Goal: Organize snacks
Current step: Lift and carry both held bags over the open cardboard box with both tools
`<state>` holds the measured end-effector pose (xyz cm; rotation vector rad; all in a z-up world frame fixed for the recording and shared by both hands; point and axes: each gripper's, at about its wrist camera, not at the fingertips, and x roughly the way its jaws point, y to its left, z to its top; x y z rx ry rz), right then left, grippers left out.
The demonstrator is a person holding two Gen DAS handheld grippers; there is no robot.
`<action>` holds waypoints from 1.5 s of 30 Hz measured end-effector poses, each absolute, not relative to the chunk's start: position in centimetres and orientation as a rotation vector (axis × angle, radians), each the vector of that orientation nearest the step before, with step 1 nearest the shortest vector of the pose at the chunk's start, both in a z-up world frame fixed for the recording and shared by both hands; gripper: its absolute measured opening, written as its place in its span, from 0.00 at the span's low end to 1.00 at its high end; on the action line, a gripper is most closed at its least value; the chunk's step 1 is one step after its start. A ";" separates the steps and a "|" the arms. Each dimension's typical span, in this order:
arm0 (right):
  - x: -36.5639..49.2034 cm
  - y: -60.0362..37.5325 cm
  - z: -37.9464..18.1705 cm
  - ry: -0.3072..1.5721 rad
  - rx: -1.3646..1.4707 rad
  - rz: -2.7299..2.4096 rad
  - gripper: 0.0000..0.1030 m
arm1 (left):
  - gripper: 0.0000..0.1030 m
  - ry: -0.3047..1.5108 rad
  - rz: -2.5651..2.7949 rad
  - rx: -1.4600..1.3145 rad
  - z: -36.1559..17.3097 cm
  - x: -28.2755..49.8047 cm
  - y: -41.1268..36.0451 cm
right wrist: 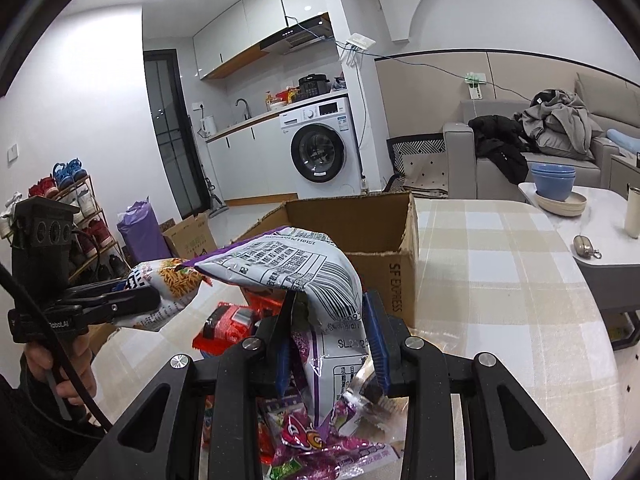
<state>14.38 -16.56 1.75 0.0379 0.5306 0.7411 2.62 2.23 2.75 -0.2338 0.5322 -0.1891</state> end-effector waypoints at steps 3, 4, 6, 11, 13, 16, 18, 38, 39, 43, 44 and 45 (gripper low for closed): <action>15.1 -16.5 2.2 0.530 0.048 0.739 0.31 | 0.44 0.519 -0.162 -0.237 3.3 3.2 2.5; 15.3 -16.4 2.3 0.531 0.052 0.737 0.31 | 0.44 0.514 -0.148 -0.233 3.6 3.4 2.5; 15.8 -16.5 2.5 0.535 0.063 0.732 0.31 | 0.44 0.499 -0.135 -0.224 4.1 3.8 2.3; 17.1 -16.7 3.0 0.542 0.100 0.726 0.31 | 0.44 0.471 -0.101 -0.191 5.4 5.3 1.5; 17.6 -16.8 3.3 0.544 0.112 0.724 0.31 | 0.44 0.465 -0.091 -0.178 5.8 5.9 1.2; 18.4 -16.6 3.7 0.546 0.130 0.723 0.31 | 0.44 0.462 -0.074 -0.168 6.2 6.9 1.1; 18.8 -16.5 3.9 0.547 0.133 0.720 0.31 | 0.44 0.459 -0.062 -0.164 6.5 7.8 1.0; 22.3 -13.6 4.3 0.567 0.145 0.731 0.31 | 0.44 0.517 -0.022 -0.201 6.0 19.5 3.2; 22.4 -13.7 4.4 0.565 0.148 0.734 0.31 | 0.44 0.522 -0.022 -0.204 5.8 20.1 3.3; 22.9 -13.5 5.1 0.545 0.148 0.726 0.31 | 0.44 0.537 -0.023 -0.200 5.3 21.9 3.2; 23.1 -13.3 5.1 0.548 0.142 0.725 0.31 | 0.44 0.541 -0.025 -0.198 5.1 22.2 3.2; 23.4 -13.1 5.0 0.555 0.136 0.721 0.31 | 0.44 0.546 -0.028 -0.195 5.0 22.6 3.1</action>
